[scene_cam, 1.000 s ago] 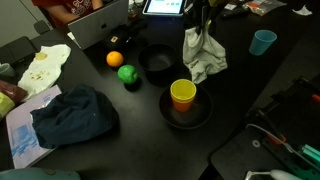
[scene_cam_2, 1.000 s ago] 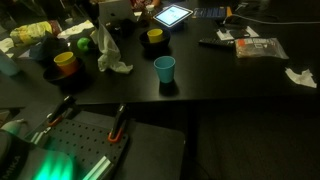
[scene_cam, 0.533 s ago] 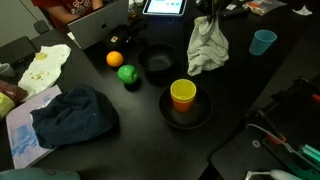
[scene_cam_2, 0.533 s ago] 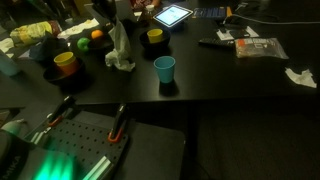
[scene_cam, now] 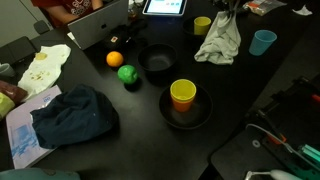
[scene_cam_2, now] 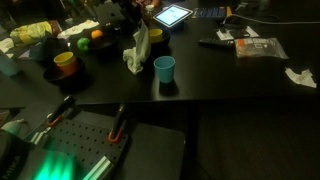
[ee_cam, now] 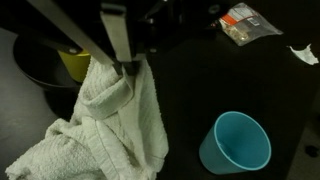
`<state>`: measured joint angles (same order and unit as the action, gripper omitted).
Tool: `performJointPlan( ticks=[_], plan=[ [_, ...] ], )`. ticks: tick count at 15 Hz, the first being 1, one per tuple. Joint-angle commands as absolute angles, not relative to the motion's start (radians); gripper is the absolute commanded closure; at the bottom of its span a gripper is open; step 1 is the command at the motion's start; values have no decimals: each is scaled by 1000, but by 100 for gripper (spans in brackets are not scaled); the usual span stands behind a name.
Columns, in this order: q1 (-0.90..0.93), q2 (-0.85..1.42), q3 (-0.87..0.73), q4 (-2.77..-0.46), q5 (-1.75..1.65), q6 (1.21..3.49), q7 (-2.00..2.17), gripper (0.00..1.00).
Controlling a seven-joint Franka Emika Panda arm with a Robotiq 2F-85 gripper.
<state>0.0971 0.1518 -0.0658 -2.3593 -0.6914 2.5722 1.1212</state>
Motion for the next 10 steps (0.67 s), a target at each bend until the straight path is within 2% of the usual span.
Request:
performJointPlan(
  ticks=[1,6,10],
  plan=[
    [96,147,-44,-2352,-629,2534,1102,99],
    [142,94,19,-2308,-554,2385,1068,99],
    [151,57,90,-2238,-322,2291,894,99]
  ],
)
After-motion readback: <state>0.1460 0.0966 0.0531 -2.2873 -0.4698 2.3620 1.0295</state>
